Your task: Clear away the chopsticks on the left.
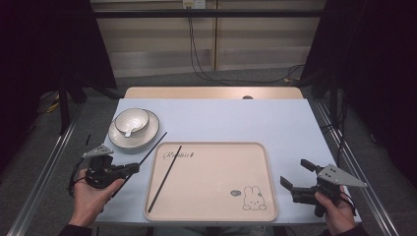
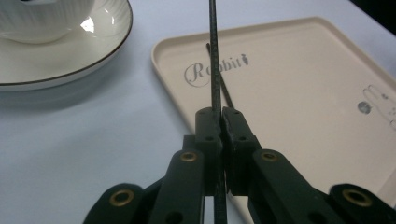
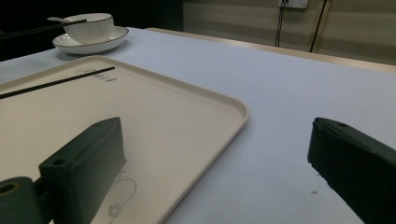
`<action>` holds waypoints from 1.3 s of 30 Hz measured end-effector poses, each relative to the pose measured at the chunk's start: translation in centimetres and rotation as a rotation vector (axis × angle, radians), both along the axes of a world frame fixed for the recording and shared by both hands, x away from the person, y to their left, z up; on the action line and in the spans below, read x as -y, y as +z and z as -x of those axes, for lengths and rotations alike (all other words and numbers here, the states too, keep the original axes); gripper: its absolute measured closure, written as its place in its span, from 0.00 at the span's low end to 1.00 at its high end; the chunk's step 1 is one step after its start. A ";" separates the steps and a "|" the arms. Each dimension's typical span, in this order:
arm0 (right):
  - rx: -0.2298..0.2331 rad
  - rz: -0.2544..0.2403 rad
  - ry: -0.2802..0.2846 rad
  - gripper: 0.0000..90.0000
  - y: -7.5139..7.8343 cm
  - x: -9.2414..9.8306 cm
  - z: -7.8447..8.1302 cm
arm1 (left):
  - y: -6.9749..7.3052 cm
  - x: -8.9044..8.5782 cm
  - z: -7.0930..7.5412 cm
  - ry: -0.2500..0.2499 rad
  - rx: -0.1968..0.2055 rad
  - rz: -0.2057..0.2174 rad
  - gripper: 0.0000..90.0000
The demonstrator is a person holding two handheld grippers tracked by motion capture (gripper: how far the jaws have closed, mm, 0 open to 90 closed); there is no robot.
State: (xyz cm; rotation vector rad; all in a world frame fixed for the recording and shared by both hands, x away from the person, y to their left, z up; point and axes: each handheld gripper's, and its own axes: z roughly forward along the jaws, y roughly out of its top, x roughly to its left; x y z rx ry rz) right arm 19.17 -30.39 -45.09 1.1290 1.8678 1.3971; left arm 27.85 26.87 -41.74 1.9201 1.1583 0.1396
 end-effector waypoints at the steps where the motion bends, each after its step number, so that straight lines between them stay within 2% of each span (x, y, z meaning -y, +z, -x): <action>1: 0.002 0.002 0.000 0.04 0.0 0.0 0.0 | 0.0 0.3 0.1 -0.006 -0.002 -0.007 0.96; 4: 0.005 0.005 0.000 0.04 0.0 0.0 -0.1 | 0.0 1.3 0.4 0.006 -0.021 -0.010 0.96; 5: 0.005 0.005 -0.002 0.04 0.0 0.0 -0.1 | 0.0 2.1 0.7 0.022 -0.025 -0.008 0.96; 7: 0.003 0.005 -0.001 0.04 0.0 -0.1 -0.1 | 0.0 2.5 0.9 0.014 -0.034 0.004 0.96; 9: 0.002 0.003 0.002 0.04 0.0 0.0 -0.1 | 0.0 3.2 1.1 0.033 -0.030 -0.007 0.96; 14: 0.001 0.003 0.002 0.04 0.0 0.0 0.0 | -0.2 4.4 1.4 0.071 -0.035 0.004 0.96; 19: -0.001 0.003 0.004 0.04 -0.1 -0.1 -0.1 | -1.2 5.6 1.5 0.101 -0.086 -0.007 0.96; 23: -0.002 0.007 0.008 0.04 -0.1 -0.1 -0.1 | -1.7 6.4 1.5 0.120 -0.109 -0.009 0.96; 25: -0.003 0.007 0.010 0.04 -0.1 -0.1 -0.1 | -2.0 6.7 1.5 0.133 -0.117 -0.028 0.96; 27: -0.004 0.006 0.009 0.04 -0.1 -0.1 -0.1 | -2.2 7.0 1.5 0.131 -0.129 -0.029 0.96; 28: -0.004 0.006 0.010 0.04 -0.1 -0.1 -0.1 | -2.4 7.1 1.5 0.152 -0.141 -0.028 0.96; 30: -0.001 0.010 0.014 0.04 -0.1 -0.2 -0.1 | -2.7 7.5 1.5 0.155 -0.154 -0.030 0.96; 32: 0.000 0.010 0.014 0.04 -0.1 -0.2 -0.2 | -3.0 7.8 1.5 0.155 -0.165 -0.056 0.96; 34: 0.001 0.011 0.015 0.04 -0.1 -0.2 -0.2 | -3.1 8.4 1.6 0.155 -0.157 -0.080 0.96; 38: 0.000 0.012 0.020 0.04 -0.1 -0.2 -0.1 | -3.3 9.0 1.3 0.152 -0.178 -0.085 0.96; 39: 0.001 0.010 0.021 0.04 -0.1 -0.2 -0.1 | -3.4 9.1 1.3 0.168 -0.169 -0.086 0.96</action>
